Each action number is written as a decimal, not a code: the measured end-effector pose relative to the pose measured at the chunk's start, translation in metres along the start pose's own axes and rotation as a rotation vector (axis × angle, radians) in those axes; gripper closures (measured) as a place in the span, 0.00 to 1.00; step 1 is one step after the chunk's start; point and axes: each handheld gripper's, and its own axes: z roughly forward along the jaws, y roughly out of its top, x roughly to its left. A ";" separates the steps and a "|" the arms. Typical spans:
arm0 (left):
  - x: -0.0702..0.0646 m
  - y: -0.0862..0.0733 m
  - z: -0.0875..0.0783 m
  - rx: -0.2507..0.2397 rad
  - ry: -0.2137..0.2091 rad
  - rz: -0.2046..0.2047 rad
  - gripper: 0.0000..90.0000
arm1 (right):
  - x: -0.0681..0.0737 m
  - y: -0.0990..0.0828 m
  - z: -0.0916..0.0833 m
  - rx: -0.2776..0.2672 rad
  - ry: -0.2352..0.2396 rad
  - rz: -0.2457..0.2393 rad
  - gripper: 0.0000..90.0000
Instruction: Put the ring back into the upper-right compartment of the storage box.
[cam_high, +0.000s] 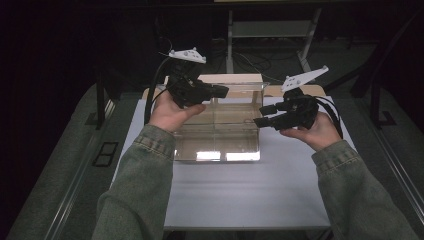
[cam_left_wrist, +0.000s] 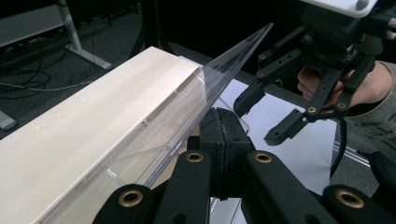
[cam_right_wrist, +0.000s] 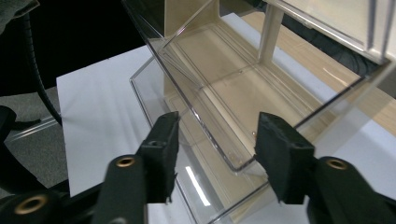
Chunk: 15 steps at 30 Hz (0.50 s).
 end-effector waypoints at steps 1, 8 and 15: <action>0.000 0.000 0.000 -0.002 0.000 -0.001 0.99 | 0.001 -0.001 -0.001 -0.003 0.001 0.004 0.47; 0.000 0.000 0.000 -0.004 -0.001 -0.002 0.99 | 0.006 -0.010 -0.008 -0.010 -0.025 0.006 0.26; 0.000 0.000 0.000 -0.004 -0.002 -0.001 0.99 | 0.006 -0.023 -0.010 -0.041 -0.030 0.053 0.05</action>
